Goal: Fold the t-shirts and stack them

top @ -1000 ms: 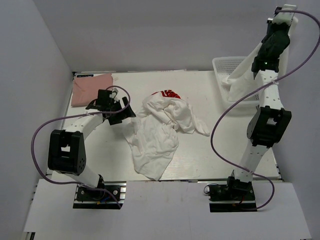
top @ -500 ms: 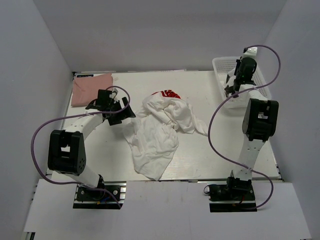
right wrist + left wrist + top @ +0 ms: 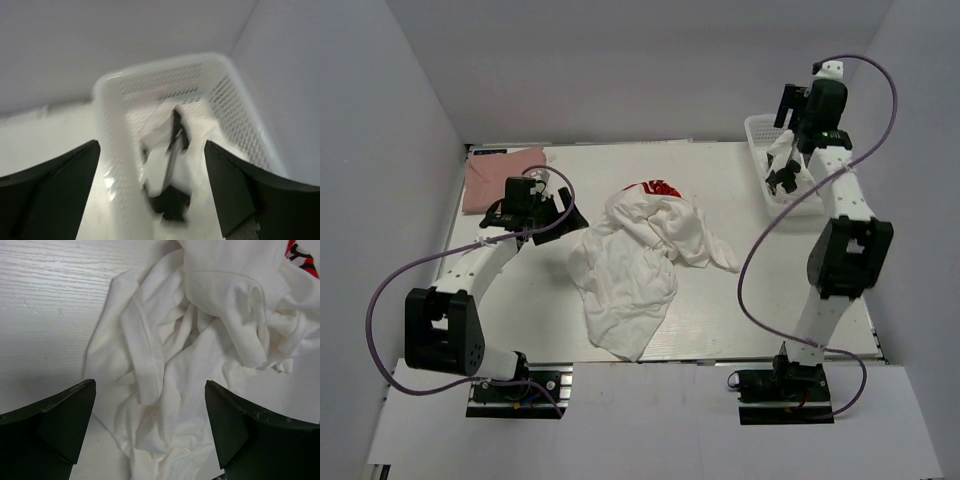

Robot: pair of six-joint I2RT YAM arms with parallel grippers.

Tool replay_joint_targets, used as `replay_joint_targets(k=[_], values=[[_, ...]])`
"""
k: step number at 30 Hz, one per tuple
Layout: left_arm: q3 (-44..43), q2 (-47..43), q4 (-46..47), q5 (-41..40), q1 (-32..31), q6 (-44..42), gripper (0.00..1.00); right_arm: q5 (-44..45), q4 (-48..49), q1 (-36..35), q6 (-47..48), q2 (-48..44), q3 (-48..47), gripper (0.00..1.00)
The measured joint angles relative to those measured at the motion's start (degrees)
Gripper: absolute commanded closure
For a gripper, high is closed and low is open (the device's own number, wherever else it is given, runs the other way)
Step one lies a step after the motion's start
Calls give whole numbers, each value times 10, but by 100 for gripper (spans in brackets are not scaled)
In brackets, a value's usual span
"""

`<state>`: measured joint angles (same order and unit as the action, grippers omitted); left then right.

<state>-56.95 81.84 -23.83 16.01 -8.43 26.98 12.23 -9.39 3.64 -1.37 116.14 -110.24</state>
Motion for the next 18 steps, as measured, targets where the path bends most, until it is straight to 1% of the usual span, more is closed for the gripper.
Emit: replay_joint_targets(k=[2, 3, 4, 7, 9, 11, 13, 16, 17, 18], values=[[9, -22, 6, 1, 0, 1, 0, -13, 1, -34, 4, -103, 91, 10], [12, -29, 5, 1, 0, 2, 0, -33, 5, -76, 9, -176, 160, 10], [15, -35, 4, 1, 0, 3, 0, -40, 1, -93, 13, -197, 179, 10], [24, -41, 2, 1, -3, 3, 0, -86, 5, -205, 37, -269, 268, 10], [36, -43, -2, 1, -4, 3, 0, -110, 2, -265, 53, -273, 312, 10], [52, -47, -6, 2, -5, 3, 0, -118, -5, -302, 65, -254, 354, 10], [71, -54, -10, 6, -5, 3, 0, -111, -19, -322, 70, -220, 388, 10], [94, -66, -13, 12, -5, 5, 0, -94, -41, -331, 72, -164, 406, 10], [100, -71, -13, 13, -5, 7, 0, -92, -44, -333, 73, -150, 406, 19], [106, -75, -12, 14, -5, 9, 0, -90, -44, -334, 76, -139, 406, 83]])
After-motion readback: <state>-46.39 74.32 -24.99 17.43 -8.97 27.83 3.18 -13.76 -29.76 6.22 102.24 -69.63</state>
